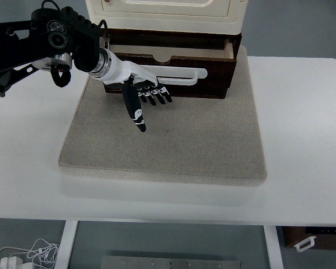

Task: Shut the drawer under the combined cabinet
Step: 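Push the drawer front with the left hand toward the cabinet, then keep pushing the drawer with the left hand until flush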

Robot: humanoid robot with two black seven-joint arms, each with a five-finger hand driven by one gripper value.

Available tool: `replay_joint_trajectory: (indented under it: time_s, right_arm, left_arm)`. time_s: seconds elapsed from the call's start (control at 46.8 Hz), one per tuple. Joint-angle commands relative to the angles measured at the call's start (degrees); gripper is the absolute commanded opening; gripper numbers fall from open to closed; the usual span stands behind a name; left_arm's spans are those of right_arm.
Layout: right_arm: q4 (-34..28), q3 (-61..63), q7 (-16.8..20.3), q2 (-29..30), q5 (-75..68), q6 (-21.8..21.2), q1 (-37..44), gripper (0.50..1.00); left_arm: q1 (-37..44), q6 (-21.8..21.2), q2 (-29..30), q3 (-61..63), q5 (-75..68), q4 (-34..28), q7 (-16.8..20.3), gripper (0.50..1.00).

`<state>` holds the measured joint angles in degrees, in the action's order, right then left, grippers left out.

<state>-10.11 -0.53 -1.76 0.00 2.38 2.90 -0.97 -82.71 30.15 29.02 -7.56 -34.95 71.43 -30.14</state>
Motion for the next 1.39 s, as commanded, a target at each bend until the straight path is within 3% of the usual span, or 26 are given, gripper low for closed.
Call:
replay_joint_trajectory:
  time_s: [0.0,1.368]
  right_arm:
    - [0.0,0.0,0.0,0.0,-0.01,0.0,0.0,0.952]
    - [0.0,0.0,0.0,0.0,-0.01,0.0,0.0,0.952]
  left_arm:
    - [0.01,0.0,-0.37,0.0,-0.12,-0.5,0.08,0.994]
    - [0.27,-1.94,-4.33,-2.02,-0.38,-12.45,1.49,0.992]
